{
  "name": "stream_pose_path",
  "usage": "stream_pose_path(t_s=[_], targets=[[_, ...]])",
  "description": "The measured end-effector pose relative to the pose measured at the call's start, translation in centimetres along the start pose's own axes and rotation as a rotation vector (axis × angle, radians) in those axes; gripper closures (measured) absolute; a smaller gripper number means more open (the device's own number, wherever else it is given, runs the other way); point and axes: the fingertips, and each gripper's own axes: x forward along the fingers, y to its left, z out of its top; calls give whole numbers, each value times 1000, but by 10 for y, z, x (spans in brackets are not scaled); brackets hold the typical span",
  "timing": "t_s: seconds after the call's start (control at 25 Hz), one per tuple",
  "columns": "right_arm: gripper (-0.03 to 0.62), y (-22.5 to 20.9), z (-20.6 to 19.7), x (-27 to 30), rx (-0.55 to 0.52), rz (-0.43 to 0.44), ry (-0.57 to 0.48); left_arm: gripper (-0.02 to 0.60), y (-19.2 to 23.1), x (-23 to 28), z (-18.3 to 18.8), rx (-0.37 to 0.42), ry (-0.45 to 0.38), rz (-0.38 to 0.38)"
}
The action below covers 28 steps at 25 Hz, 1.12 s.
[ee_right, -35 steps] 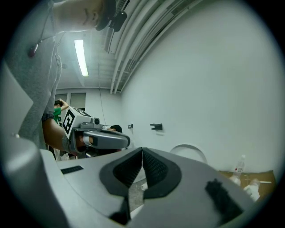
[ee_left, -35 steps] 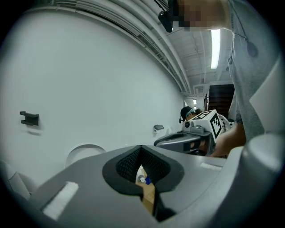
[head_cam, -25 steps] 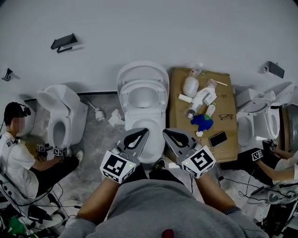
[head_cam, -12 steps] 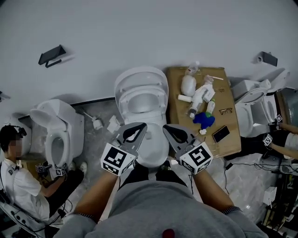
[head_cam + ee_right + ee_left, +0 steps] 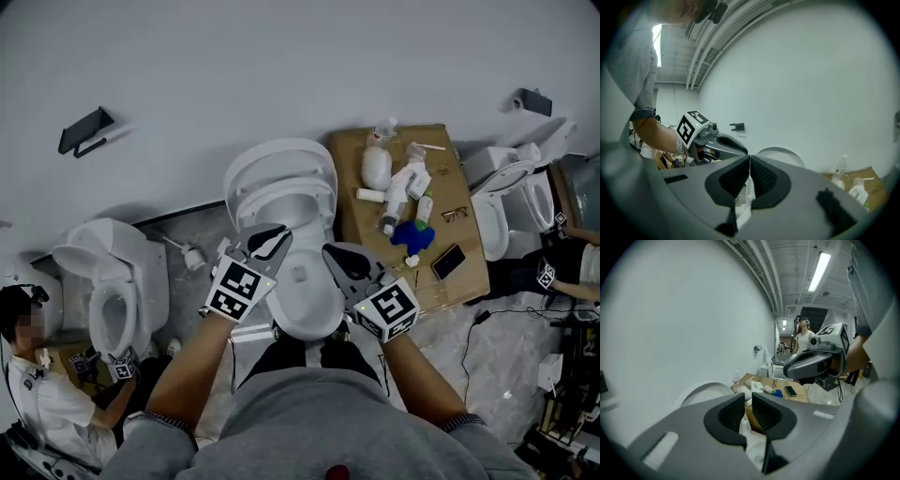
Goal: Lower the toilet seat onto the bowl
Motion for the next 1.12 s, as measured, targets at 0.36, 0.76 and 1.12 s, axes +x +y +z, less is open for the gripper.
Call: stream_pose_path(t_s=[0.36,0.76,1.12], targets=[[580,-15,-21,19,33,-63,45,461,46,61,-40,157,258,-56],[580,-18,-42,20,74,-100,86,423,95,110,-65,306,406,-21],[580,-25,-57,10,95,-131,120,425,112,143,-87,348,491,-47]])
